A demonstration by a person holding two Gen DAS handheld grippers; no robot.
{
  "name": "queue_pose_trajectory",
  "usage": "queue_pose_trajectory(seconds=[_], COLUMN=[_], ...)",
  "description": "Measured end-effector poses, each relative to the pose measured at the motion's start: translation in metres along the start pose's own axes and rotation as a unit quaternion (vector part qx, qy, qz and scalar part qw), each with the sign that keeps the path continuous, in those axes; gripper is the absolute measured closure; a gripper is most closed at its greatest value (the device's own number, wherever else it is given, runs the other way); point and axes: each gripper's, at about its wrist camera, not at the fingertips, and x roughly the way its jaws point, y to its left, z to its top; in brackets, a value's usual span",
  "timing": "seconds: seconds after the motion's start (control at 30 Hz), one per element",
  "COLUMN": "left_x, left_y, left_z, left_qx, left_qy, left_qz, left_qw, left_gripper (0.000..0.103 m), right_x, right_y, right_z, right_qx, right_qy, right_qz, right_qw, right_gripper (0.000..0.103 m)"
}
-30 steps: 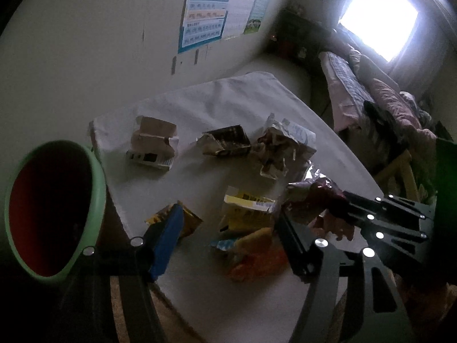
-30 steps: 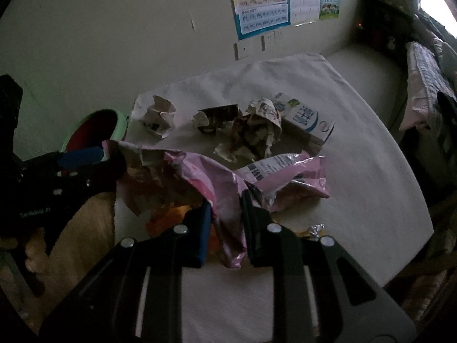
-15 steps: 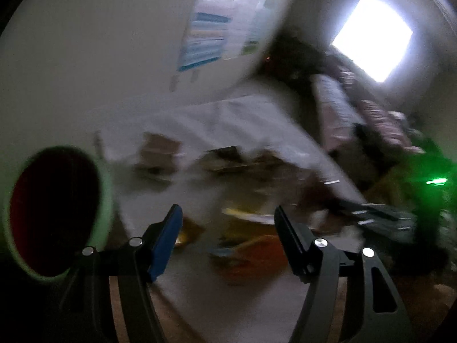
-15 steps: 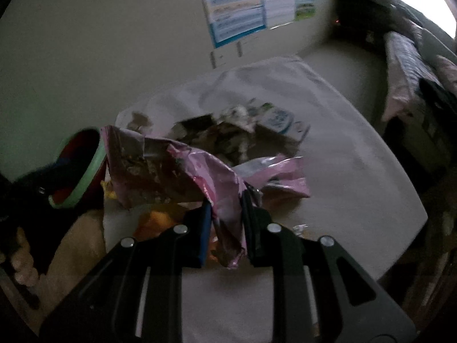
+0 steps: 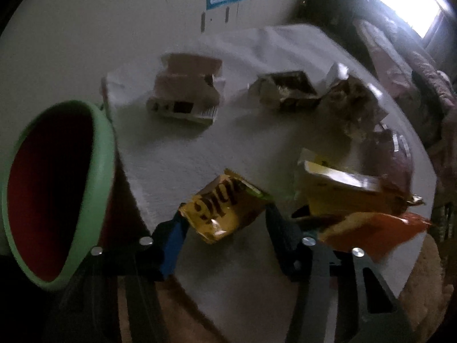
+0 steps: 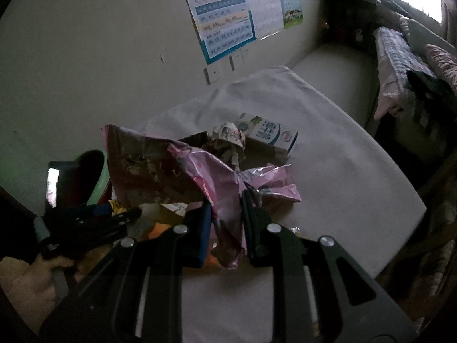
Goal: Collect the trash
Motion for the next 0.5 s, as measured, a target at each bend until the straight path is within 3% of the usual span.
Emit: queue_pose_trajectory(seconds=[0.17,0.33,0.5], left_x=[0.009,-0.009,-0.067], left_y=[0.002,0.004,-0.002], left_z=[0.000,-0.005,-0.002], left_qx=[-0.002,-0.012,-0.004], left_qy=[0.011,-0.010,-0.086], left_qz=[0.010,0.000,0.020], left_qw=[0.9999,0.9999,0.9961], left_gripper=[0.084,0.089,0.089], right_x=[-0.002,-0.001,-0.009], right_y=[-0.001,-0.001,-0.001], right_z=[0.000,-0.001,0.002], right_qx=[0.005,0.007,0.016], right_qy=[-0.005,-0.004,-0.018], right_qz=[0.001,0.004,0.008], right_qw=[1.000,1.000,1.000], right_gripper=[0.082,0.082,0.082])
